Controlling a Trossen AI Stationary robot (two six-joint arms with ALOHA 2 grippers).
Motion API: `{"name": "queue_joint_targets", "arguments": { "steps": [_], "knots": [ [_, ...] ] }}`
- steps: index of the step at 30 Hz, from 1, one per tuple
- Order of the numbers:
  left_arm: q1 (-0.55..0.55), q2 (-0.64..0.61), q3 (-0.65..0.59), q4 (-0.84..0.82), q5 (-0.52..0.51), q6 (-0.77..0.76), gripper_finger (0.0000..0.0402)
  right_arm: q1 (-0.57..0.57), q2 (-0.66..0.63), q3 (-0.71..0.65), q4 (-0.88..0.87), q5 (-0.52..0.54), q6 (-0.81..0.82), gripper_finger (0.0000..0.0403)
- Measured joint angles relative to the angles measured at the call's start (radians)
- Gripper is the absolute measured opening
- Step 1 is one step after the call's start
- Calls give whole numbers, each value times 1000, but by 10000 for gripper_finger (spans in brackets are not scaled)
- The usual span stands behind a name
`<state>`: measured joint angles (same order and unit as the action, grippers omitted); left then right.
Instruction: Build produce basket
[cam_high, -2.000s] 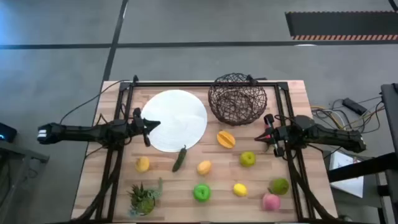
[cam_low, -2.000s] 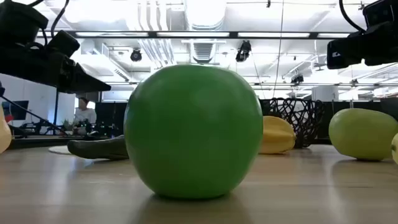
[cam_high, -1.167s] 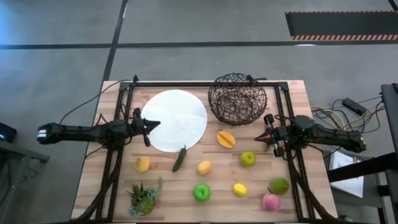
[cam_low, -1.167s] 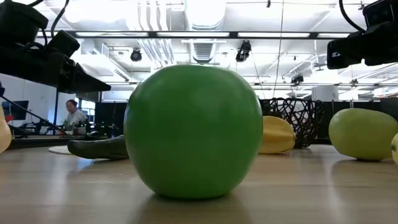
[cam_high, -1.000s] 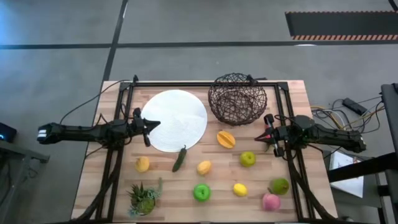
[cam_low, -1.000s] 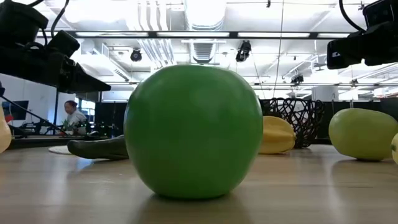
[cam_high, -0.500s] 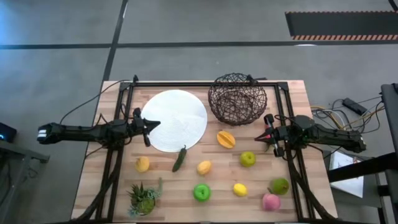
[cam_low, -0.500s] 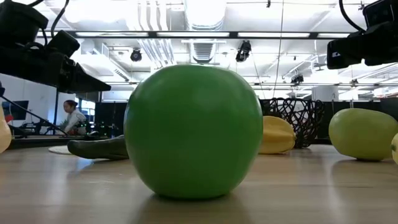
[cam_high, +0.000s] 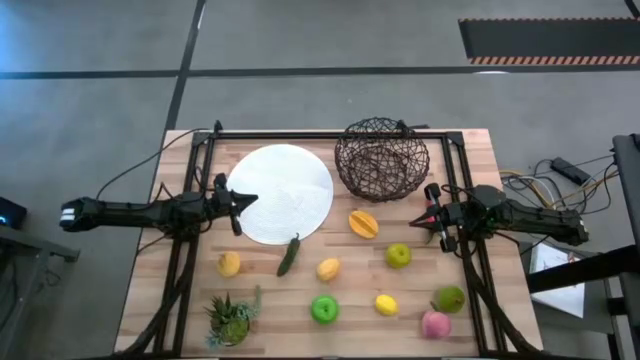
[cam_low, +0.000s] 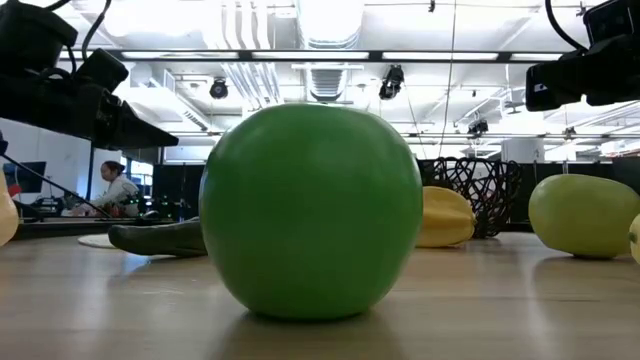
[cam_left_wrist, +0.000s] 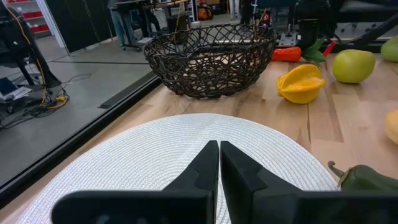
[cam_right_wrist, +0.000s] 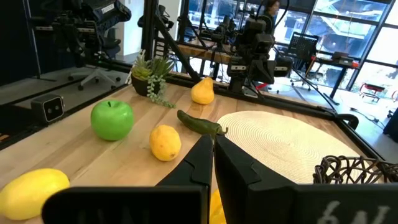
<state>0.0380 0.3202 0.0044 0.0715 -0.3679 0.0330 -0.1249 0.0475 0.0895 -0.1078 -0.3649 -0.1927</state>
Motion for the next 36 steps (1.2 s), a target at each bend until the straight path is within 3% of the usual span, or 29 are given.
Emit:
{"name": "queue_joint_targets", "arguments": {
  "steps": [9, 18, 21, 26, 29, 32, 36],
  "knots": [
    [0, 0, 0, 0, 0, 0, 0, 0, 0, 0, 33, -1, -31, 9],
    [0, 0, 0, 0, 0, 0, 0, 0, 10, 0, 263, 46, 435, 9],
    [0, 0, 0, 0, 0, 0, 0, 0, 44, 0, 310, 63, 513, 9],
    [0, 0, 0, 0, 0, 0, 0, 35, 187, -8, 451, 123, 549, 9],
    [0, 0, 0, 0, 0, 0, 0, 51, 321, 16, 480, 248, 536, 9],
    [0, 0, 0, 0, 0, 0, 0, 48, 455, 106, 404, 347, 485, 13],
    [0, 0, 0, 0, 0, 0, 0, 48, 625, 293, 166, 427, 400, 37]
  ]
}}
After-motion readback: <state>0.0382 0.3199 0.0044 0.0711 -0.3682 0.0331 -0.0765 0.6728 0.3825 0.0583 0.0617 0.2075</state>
